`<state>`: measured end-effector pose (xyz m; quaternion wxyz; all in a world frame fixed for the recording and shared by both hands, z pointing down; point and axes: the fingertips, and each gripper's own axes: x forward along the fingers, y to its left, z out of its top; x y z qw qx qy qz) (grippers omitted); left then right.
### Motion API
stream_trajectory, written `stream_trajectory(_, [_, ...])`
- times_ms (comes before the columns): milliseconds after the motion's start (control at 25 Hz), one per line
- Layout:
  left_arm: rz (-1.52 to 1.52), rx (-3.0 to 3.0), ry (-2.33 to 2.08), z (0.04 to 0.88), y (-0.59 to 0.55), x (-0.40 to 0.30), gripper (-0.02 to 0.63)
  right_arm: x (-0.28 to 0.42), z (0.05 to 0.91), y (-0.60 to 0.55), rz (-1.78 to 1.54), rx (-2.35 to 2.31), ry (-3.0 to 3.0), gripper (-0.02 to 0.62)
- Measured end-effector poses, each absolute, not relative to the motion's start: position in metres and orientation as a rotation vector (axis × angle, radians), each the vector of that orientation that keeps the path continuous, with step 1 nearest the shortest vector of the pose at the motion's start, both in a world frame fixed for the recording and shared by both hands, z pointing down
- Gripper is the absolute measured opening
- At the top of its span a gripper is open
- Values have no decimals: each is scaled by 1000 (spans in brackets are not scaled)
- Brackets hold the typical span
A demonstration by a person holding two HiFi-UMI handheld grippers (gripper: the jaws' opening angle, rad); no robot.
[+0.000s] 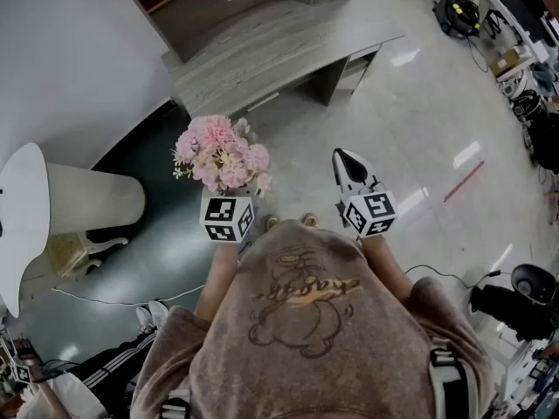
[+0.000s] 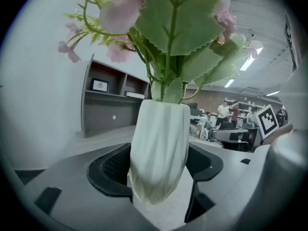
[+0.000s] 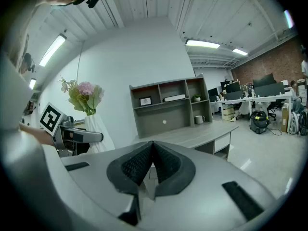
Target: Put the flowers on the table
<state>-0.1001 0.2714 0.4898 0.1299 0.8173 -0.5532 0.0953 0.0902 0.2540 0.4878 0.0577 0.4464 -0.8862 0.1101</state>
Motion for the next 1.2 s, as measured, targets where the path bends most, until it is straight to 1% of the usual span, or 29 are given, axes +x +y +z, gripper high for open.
stream_trajectory(840, [292, 2499, -1426, 500, 247, -122, 353, 64, 506, 251, 379, 1518, -2598, -2])
stream_trajectory(1200, [293, 2501, -1424, 508, 201, -133, 353, 50, 508, 205, 378, 1519, -2612, -2])
